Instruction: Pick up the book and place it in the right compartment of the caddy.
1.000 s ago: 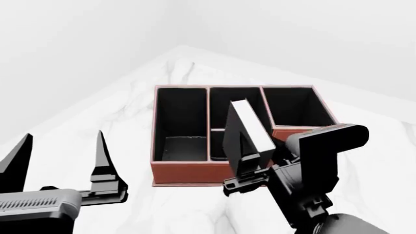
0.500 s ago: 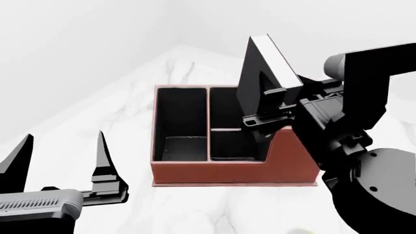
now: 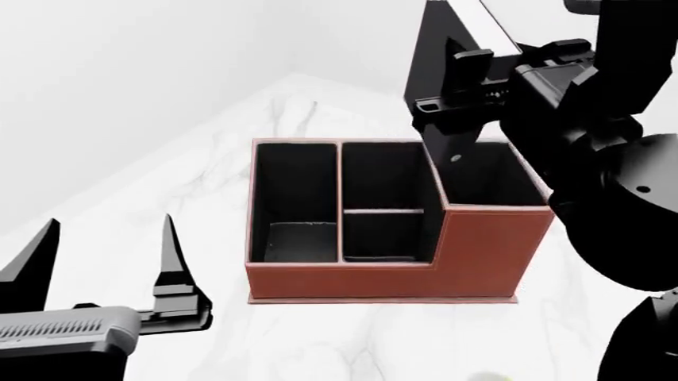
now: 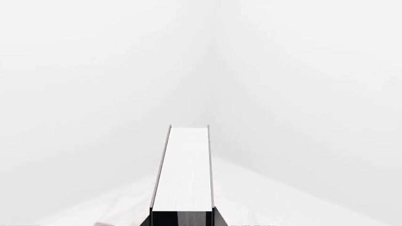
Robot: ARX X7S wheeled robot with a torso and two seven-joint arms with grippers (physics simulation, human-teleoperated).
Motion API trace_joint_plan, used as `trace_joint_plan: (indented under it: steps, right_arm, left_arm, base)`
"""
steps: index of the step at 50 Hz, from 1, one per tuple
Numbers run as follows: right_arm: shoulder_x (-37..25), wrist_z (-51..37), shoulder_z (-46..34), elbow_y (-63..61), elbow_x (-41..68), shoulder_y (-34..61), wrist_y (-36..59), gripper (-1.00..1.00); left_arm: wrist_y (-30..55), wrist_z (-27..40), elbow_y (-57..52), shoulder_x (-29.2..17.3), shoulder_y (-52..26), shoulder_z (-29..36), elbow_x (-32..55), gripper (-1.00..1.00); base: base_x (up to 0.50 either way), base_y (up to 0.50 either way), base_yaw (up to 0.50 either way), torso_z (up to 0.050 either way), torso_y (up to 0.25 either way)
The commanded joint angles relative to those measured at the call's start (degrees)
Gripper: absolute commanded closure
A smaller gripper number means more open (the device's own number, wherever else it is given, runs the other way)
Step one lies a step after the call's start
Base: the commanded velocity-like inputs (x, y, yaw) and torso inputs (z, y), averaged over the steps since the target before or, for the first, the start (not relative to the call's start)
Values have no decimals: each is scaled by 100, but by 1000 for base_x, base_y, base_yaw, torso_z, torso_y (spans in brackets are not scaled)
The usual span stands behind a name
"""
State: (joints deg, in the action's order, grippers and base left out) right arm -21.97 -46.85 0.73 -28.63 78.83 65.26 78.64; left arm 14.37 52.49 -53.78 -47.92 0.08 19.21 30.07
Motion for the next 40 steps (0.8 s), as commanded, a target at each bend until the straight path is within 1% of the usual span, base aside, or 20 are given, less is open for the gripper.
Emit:
trace_joint_plan:
  steps: [1, 14, 28, 40]
  right_arm:
    - [-66, 385, -301, 704, -595, 470, -145, 100]
    - [-229, 750, -689, 1385, -1152, 661, -366, 100]
    - [-566, 1148, -1105, 1915, -1832, 638, -762, 100]
    - [-666, 1435, -1347, 2361, -2229, 541, -1139, 100]
  left_arm:
    - [21, -13, 51, 28, -49, 50, 13, -100]
    - [4, 9, 50, 20, -40, 50, 26, -100]
    - [-1, 24, 61, 16, -52, 65, 23, -100]
    - [-23, 42, 60, -9, -42, 53, 22, -100]
  base:
    - [0, 0, 0, 0, 10]
    - [0, 0, 0, 0, 1]
    - [0, 0, 0, 0, 1]
    - [0, 0, 0, 0, 2]
